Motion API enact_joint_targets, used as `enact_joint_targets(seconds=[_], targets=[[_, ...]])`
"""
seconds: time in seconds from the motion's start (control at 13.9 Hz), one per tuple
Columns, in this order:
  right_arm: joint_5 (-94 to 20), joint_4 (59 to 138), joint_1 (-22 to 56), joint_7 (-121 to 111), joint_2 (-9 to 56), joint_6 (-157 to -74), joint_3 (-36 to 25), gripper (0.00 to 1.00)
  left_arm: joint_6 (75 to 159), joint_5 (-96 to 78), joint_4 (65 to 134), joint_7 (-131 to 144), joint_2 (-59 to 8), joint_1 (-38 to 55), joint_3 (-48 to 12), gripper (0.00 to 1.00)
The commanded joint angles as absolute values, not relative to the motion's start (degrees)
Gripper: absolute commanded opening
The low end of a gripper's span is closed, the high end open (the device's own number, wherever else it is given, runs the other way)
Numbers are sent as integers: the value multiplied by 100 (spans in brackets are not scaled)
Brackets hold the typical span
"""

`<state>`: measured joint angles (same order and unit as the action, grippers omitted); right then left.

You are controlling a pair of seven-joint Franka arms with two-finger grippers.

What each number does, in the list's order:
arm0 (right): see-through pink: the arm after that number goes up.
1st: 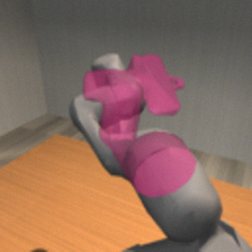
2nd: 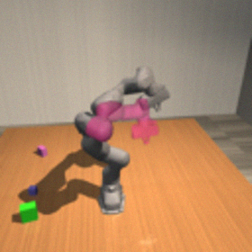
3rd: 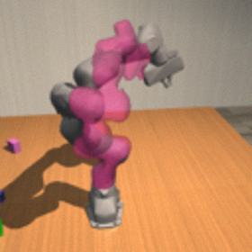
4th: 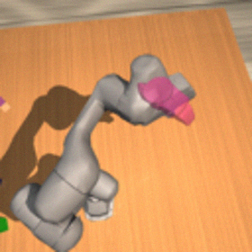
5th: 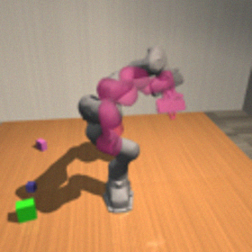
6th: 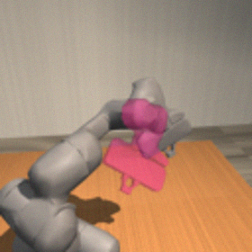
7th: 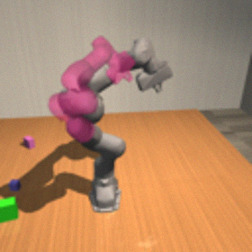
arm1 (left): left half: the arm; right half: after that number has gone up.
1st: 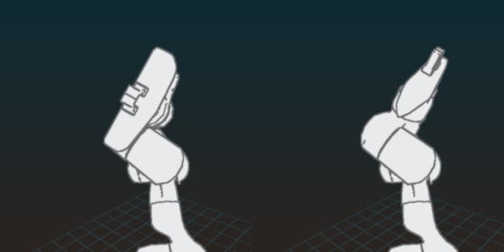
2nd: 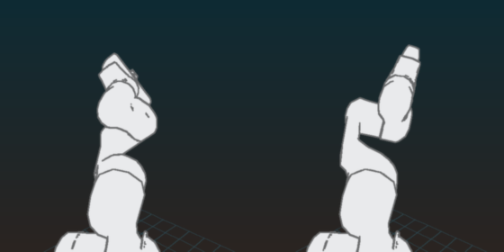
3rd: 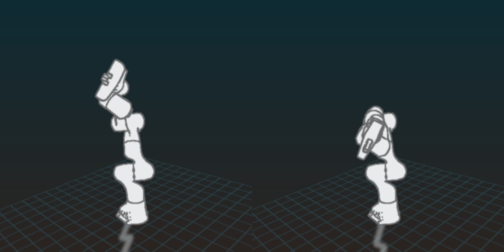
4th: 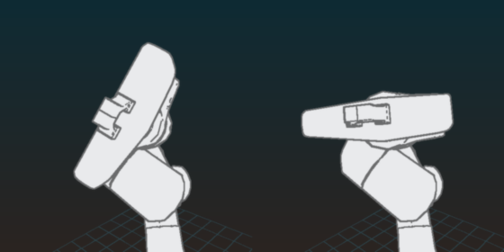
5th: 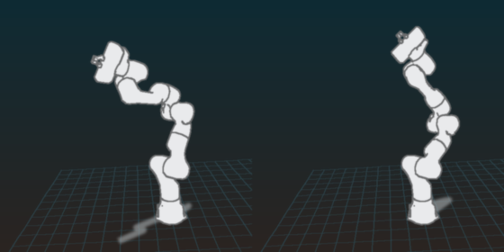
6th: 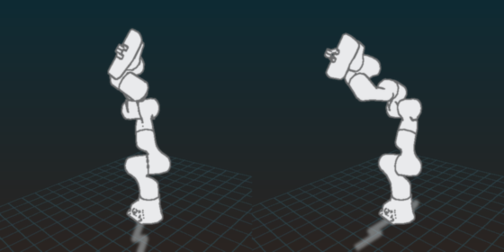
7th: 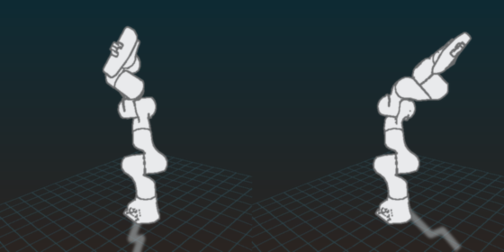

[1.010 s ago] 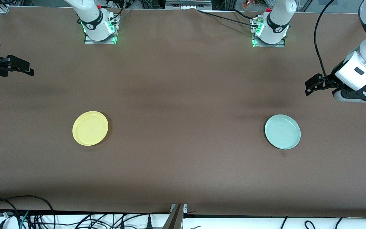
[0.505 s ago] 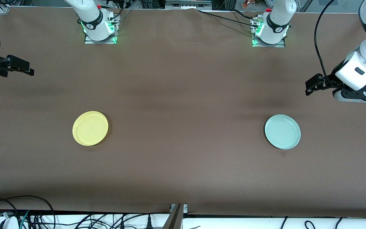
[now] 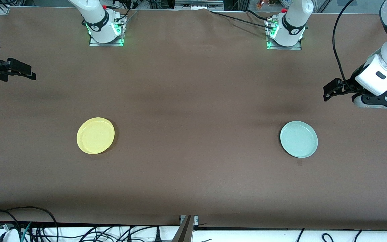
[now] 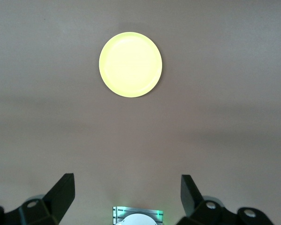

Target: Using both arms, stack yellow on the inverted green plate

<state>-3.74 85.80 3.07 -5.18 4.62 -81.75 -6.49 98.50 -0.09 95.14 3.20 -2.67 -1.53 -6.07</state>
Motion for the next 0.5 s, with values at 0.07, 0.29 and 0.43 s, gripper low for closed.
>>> enact_joint_targets(seconds=[0.07, 0.29, 0.43], targets=[[-448, 8534, 272, -598, 431, -8139, -650, 100, 9729, -88, 9378, 334, -316, -176, -615, 100], [-448, 8534, 272, -598, 431, -8139, -659, 100, 9459, -123, 9404, 238, -334, -167, -615, 100], [-448, 8534, 272, -598, 431, -8139, -659, 100, 9396, -106, 9431, 246, -552, -80, -624, 100]])
